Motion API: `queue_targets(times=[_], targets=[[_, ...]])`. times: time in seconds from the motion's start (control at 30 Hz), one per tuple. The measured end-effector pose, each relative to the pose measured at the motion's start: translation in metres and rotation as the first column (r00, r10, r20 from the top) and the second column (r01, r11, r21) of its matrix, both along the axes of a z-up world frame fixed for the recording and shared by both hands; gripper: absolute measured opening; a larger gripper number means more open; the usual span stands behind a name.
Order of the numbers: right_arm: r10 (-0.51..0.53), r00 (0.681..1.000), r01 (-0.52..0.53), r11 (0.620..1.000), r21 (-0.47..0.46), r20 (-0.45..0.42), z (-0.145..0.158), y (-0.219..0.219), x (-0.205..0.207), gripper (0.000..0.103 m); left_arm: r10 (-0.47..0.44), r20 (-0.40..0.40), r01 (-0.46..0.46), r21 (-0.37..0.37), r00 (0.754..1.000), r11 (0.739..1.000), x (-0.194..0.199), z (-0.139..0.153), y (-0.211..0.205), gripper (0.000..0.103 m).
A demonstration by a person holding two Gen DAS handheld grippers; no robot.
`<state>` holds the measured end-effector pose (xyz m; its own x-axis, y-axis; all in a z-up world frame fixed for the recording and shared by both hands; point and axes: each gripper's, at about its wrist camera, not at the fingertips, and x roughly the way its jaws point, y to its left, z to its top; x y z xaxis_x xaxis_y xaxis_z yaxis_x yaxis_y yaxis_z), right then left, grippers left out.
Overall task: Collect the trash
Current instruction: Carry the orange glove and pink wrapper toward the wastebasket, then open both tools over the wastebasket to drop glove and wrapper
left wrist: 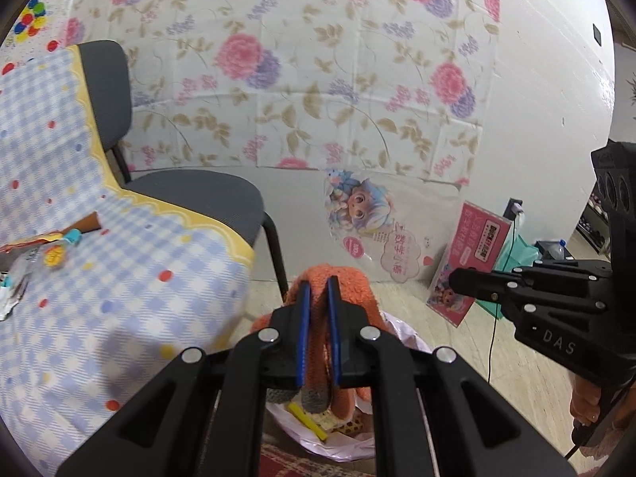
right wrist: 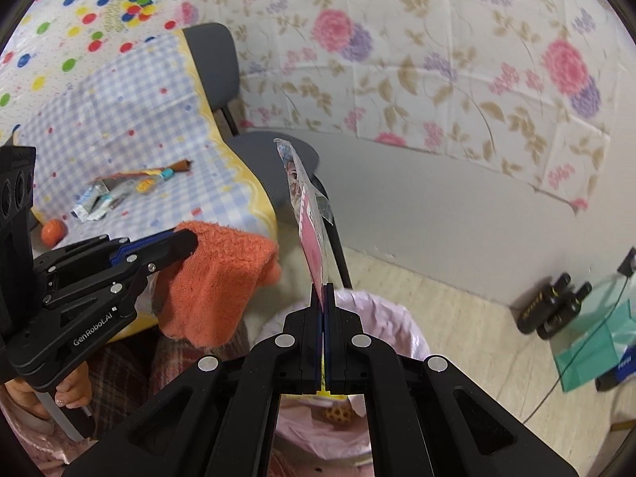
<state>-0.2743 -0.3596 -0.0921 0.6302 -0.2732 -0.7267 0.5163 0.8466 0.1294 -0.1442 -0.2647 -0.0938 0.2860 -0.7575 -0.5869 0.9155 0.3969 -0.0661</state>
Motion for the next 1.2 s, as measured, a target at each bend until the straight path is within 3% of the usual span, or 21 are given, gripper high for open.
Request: queue_targets(times=[0.43, 0.47, 0.53, 0.57, 0.6, 0.63, 0.93, 1.2], targets=[[-0.082, 0.993, 0.088, 0.993, 0.074, -0.081, -0.034, -0.02, -0.01, 0.005, -0.039, -0.032, 0.041, 0.078, 0.999, 0.996, -0.004, -0.023, -0.031, 0.01], [-0.086, 0.993, 0.092, 0.993, 0.074, -0.083, -0.034, -0.021, -0.01, 0.005, -0.039, -0.038, 0.042, 0.08, 0.999, 0.996, -0.003, -0.024, -0.032, 0.012], [-0.092, 0.992, 0.1, 0.991, 0.087, -0.087, -0.038, -0.024, -0.01, 0.01, -0.03, -0.051, 0.034, 0.081, 0.998, 0.996, 0.001, -0.025, -0.033, 0.028], [-0.094, 0.992, 0.102, 0.99, 0.094, -0.087, -0.039, -0.025, -0.011, 0.019, -0.02, -0.058, 0.025, 0.076, 0.998, 0.997, 0.004, -0.025, -0.032, 0.032], [-0.096, 0.992, 0.104, 0.99, 0.096, -0.086, -0.04, -0.025, -0.011, 0.022, -0.013, -0.066, 0.017, 0.073, 0.998, 0.997, 0.007, -0.025, -0.03, 0.041], [-0.097, 0.992, 0.104, 0.99, 0.094, -0.082, -0.04, -0.024, -0.011, 0.025, -0.004, -0.072, 0.009, 0.068, 0.997, 0.998, 0.01, -0.024, -0.028, 0.041], [-0.034, 0.999, 0.034, 0.998, 0.058, 0.002, -0.017, -0.01, 0.002, 0.025, 0.128, -0.047, -0.126, 0.041, 0.991, 0.991, 0.034, -0.007, 0.007, 0.045], [0.104, 0.993, -0.106, 0.994, 0.025, 0.057, 0.002, 0.022, 0.044, 0.025, 0.272, -0.02, -0.271, 0.007, 0.962, 0.962, 0.064, 0.013, 0.049, 0.047]])
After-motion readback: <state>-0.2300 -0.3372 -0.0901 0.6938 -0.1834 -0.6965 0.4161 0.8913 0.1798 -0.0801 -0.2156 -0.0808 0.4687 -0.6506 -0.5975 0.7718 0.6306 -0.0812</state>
